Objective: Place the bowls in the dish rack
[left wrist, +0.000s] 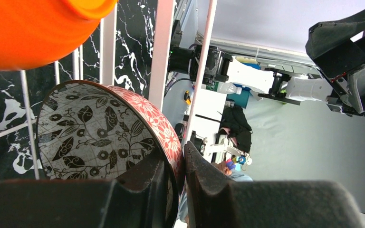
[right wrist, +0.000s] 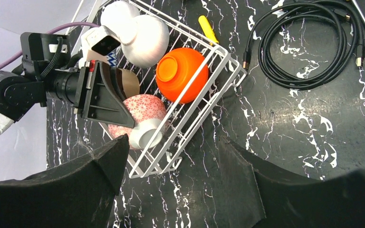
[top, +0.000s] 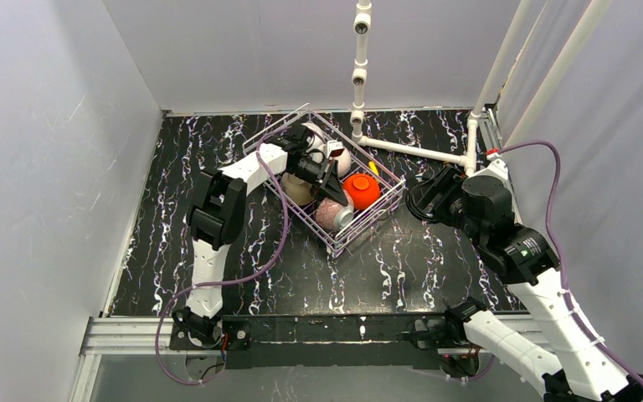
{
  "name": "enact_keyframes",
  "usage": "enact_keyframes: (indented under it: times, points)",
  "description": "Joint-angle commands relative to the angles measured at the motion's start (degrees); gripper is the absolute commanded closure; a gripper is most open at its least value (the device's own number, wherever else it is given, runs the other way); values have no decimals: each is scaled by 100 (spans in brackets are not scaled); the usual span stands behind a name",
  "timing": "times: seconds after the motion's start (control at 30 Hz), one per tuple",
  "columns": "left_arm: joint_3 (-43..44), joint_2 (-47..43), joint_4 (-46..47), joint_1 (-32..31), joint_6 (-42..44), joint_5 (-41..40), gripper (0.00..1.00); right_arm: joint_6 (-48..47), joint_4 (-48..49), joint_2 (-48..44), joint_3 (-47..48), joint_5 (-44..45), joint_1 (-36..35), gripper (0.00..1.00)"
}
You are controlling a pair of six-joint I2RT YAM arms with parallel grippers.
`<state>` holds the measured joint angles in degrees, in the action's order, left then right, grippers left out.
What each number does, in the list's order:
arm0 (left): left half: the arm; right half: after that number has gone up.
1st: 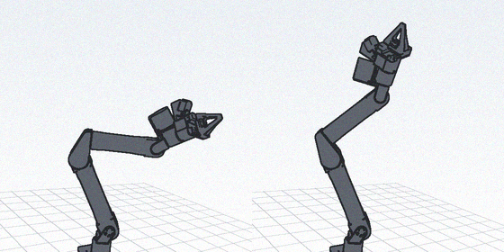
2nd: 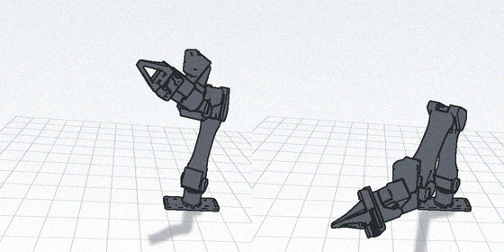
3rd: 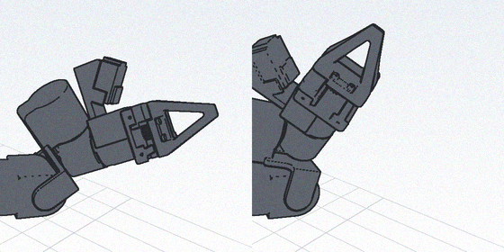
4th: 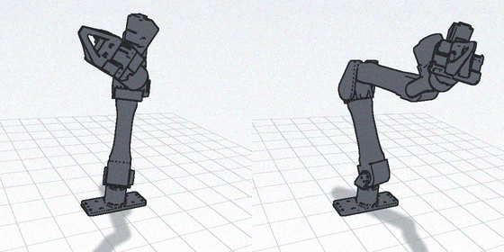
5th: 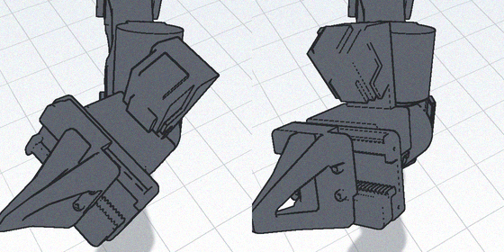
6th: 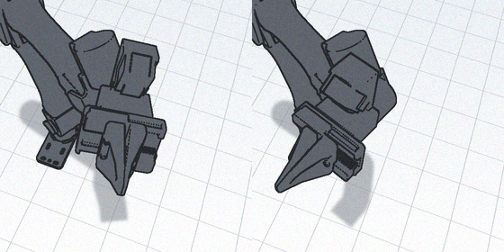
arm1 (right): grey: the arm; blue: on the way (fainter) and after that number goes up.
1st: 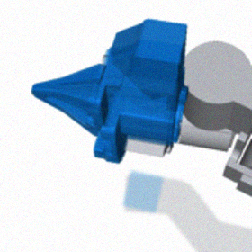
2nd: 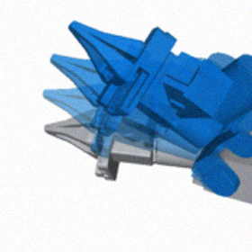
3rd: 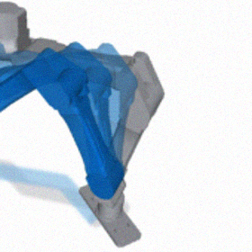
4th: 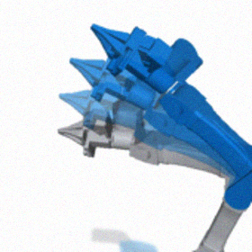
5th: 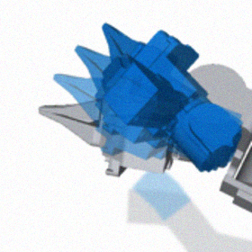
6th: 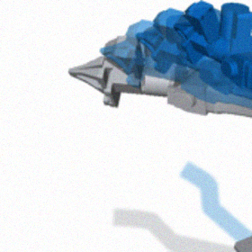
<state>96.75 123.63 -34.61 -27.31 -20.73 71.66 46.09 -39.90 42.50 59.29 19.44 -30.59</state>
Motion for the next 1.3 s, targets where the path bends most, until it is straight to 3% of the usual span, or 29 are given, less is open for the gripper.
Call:
enact_keyframes:
  times: [0.0,0.13,0.67,1.27]
  points:
    - [207,73,-142,156,131,-481,82,-4,48,-119,62,172,15,23]
    - [259,61,-202,223,162,-721,74,6,44,-104,42,148,16,23]
    - [585,-261,-423,303,167,-1682,62,21,64,-113,27,136,14,23]
    - [1394,-624,-1793,305,1058,-3199,44,-7,149,-163,180,186,18,23]
